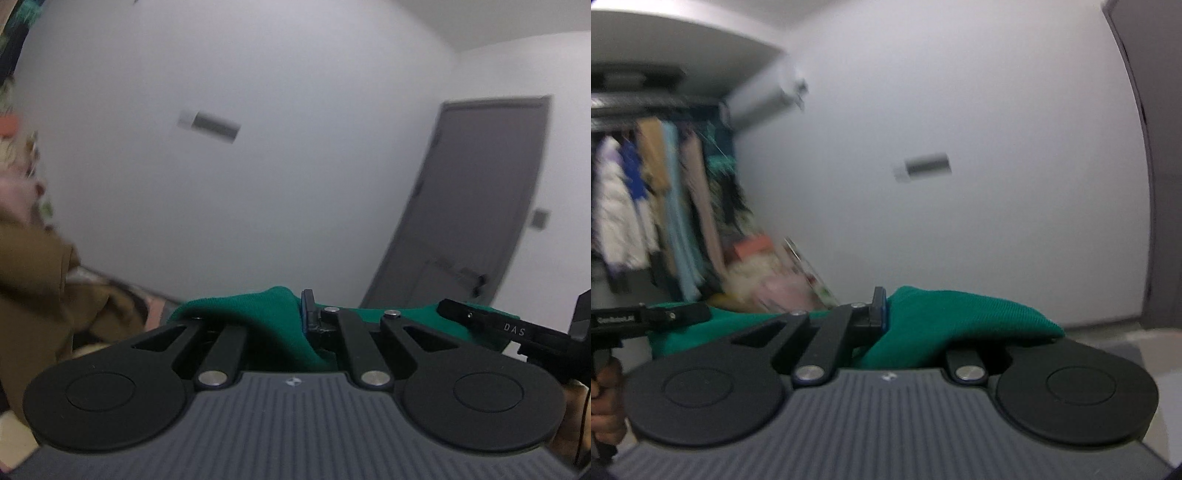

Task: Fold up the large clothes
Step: 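Lower the held hoodie onto the bed with both tools and open them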

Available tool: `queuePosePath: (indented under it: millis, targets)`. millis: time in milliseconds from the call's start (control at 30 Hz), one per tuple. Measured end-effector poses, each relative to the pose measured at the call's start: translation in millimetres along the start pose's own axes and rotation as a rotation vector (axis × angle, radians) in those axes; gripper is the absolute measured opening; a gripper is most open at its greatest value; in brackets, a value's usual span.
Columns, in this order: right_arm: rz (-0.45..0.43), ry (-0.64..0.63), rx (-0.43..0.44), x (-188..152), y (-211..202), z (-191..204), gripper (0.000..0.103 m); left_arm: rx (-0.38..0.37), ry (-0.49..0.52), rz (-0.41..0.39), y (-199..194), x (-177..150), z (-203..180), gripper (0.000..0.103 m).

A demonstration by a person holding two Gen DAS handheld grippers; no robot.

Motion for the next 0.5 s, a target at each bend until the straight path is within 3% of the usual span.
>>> queuePosePath:
  millis: [200, 300, 400, 500]
  targets:
    - [0.100, -0.001, -0.090, -96, 139, -42, 0.011, 0.068, -0.090, 0.121, 133, -76, 92, 0.008]
    - [0.155, -0.056, -0.145, -147, 196, -53, 0.011, 0.113, -0.055, 0.195, 194, -113, 124, 0.008]
    - [0.210, -0.065, -0.177, -191, 237, -69, 0.011, 0.137, -0.034, 0.260, 230, -141, 148, 0.008]
    - [0.267, -0.025, -0.184, -214, 267, -84, 0.011, 0.154, -0.033, 0.316, 261, -161, 167, 0.009]
Point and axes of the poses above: each gripper's, at about its wrist camera, not at the fingertips, and y roughly the way its jaws point, z to its left, x to its top, the point moved 5 cm from there along y, roughly the way its jaws point, and after that the axes turned 4 degrees about z, right-handed, at the moved point
